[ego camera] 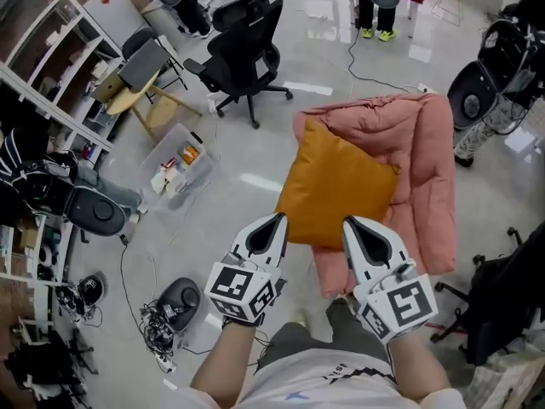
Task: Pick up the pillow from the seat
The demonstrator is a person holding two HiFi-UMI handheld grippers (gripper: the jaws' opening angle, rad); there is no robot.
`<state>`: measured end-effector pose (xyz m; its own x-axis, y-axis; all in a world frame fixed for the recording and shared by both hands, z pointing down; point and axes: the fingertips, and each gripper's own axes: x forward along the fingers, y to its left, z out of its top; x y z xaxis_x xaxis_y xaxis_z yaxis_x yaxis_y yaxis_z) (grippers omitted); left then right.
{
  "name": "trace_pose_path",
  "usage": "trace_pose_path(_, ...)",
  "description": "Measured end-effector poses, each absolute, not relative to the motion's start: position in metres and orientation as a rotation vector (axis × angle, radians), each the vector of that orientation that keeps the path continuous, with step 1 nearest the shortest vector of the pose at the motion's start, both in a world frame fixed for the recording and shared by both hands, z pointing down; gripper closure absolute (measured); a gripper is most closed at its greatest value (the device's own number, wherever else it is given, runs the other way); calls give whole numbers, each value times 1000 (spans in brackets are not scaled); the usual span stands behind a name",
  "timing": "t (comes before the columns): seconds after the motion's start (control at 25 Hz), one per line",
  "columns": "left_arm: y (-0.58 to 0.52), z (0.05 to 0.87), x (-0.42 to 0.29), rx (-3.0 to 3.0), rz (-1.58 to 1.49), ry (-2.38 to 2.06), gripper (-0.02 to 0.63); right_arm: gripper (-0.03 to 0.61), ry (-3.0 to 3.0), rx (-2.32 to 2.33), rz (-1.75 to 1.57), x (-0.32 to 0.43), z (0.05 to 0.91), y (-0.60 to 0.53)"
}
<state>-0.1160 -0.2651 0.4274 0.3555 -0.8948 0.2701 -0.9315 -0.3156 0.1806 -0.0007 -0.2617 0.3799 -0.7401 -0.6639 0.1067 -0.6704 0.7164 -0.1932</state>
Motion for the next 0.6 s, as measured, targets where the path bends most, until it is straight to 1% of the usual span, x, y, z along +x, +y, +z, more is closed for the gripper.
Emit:
trace_pose_path(0.2, -284, 452, -123, 2324, 186, -1584, 603, 563, -2870, 1081, 397, -13, 401, -275)
trace_pose_path(0.28, -291, 466, -124, 2349, 198, -1533, 594, 563, -2848, 1099, 424, -17, 414, -279)
trace_pose_path(0.32, -295, 474, -126, 2349, 200, -1512, 575, 563, -2837, 1110, 433, -19, 421, -281)
trace_pose_path(0.4, -303, 493, -133, 2333, 202, -1482, 510, 563, -2824, 1129, 436, -26, 431, -283)
trace_pose_path(0.44, -307, 503, -137, 2324, 206, -1472, 492, 563, -2819, 1141, 433, -30, 436, -284)
trace_pose_path(0.6, -321, 536, -149, 2307, 235, -1435, 458, 563, -2789, 1206, 451, -43, 455, -287)
